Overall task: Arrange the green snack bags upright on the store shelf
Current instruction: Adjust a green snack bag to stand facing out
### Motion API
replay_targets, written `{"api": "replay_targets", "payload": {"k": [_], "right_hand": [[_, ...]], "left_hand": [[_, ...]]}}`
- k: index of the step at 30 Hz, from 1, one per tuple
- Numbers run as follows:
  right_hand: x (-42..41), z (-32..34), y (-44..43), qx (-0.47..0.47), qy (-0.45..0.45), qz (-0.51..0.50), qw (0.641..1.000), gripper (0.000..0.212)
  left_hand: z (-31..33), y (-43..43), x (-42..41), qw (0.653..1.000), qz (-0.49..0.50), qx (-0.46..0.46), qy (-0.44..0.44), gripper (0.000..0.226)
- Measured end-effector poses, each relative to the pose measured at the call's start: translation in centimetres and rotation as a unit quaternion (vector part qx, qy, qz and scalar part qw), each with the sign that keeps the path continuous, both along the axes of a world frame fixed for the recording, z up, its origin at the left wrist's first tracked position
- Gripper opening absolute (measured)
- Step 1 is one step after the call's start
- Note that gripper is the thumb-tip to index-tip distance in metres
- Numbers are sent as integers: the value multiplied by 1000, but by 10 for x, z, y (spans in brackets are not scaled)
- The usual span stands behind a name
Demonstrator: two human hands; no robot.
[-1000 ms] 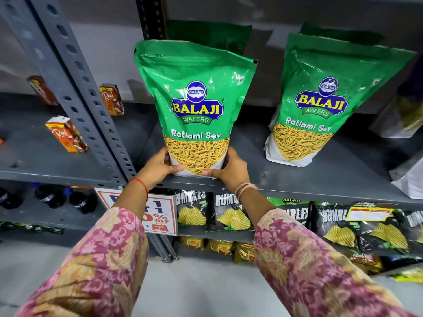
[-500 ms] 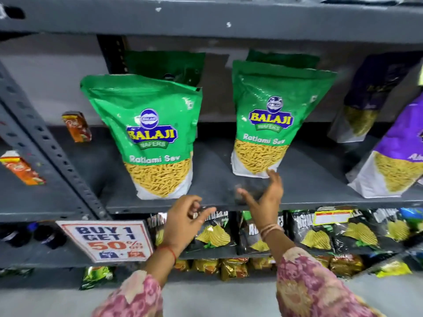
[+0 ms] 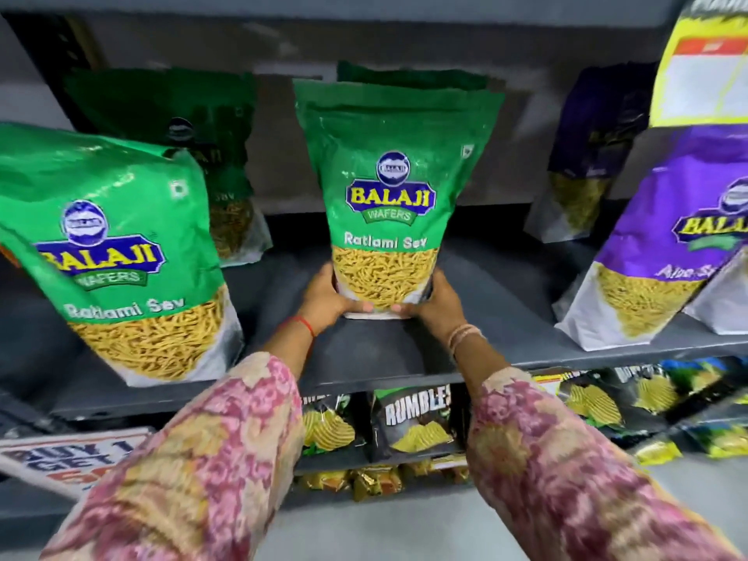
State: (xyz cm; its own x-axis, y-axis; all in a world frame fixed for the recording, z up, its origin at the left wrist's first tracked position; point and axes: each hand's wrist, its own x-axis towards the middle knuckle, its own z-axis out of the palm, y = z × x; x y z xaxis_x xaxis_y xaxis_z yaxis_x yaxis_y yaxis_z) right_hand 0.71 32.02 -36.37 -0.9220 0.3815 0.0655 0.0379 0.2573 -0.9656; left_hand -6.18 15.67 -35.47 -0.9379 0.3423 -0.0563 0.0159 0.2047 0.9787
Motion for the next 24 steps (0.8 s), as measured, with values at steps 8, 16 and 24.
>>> {"api": "replay_targets", "payload": {"k": [8,16,24], "right_hand": [[49,3,33,23,15,15,1000,73],[68,-7,32,29,-7,35,999,73],[75,-7,29,42,-5,35,998,70]], "left_hand": [[-5,19,48,997,9,-26,68,60],[-8,16,74,996,18,-55,74,68],[-8,13,82,995,15,-69,76,72]]}}
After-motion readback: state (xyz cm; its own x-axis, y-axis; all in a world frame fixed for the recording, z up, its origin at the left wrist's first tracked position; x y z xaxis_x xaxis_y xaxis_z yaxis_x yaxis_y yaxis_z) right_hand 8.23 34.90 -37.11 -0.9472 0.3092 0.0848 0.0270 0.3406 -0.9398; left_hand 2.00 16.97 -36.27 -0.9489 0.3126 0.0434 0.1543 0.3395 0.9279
